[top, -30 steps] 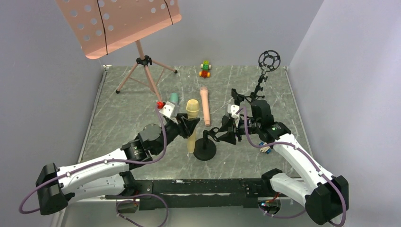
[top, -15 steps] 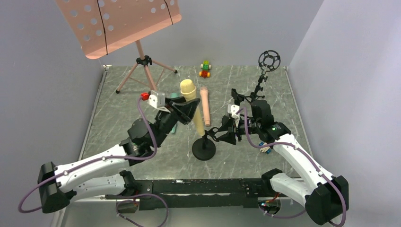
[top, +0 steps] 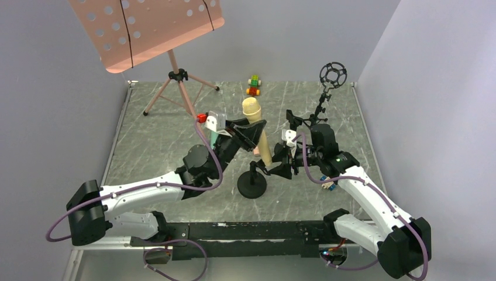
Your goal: Attach the microphones to the stand
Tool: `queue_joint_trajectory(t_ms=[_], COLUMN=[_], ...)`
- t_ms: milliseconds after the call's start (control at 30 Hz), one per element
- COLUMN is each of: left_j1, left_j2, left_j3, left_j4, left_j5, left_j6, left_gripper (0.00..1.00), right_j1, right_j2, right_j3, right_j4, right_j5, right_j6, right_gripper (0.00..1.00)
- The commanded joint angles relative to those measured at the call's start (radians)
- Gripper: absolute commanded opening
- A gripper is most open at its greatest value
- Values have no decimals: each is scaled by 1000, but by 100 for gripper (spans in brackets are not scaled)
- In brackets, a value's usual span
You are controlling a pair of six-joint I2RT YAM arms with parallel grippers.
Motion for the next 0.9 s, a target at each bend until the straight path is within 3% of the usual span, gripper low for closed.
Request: queue_joint_trajectory(t_ms=[0, 867], left_j1=[-33, -84], left_j2=[-5, 64], left_j3=[-12, -123], left_j4=[153, 369], left_j5=[-46, -167], left_j6=[15, 118], left_gripper=[0, 0], right_j1=[5, 5], right_j2=[-9, -13], right_j3=[-19, -20], right_j4=[26, 18], right_j5=[-29, -39], right_j6=[2, -1], right_gripper=[58, 58])
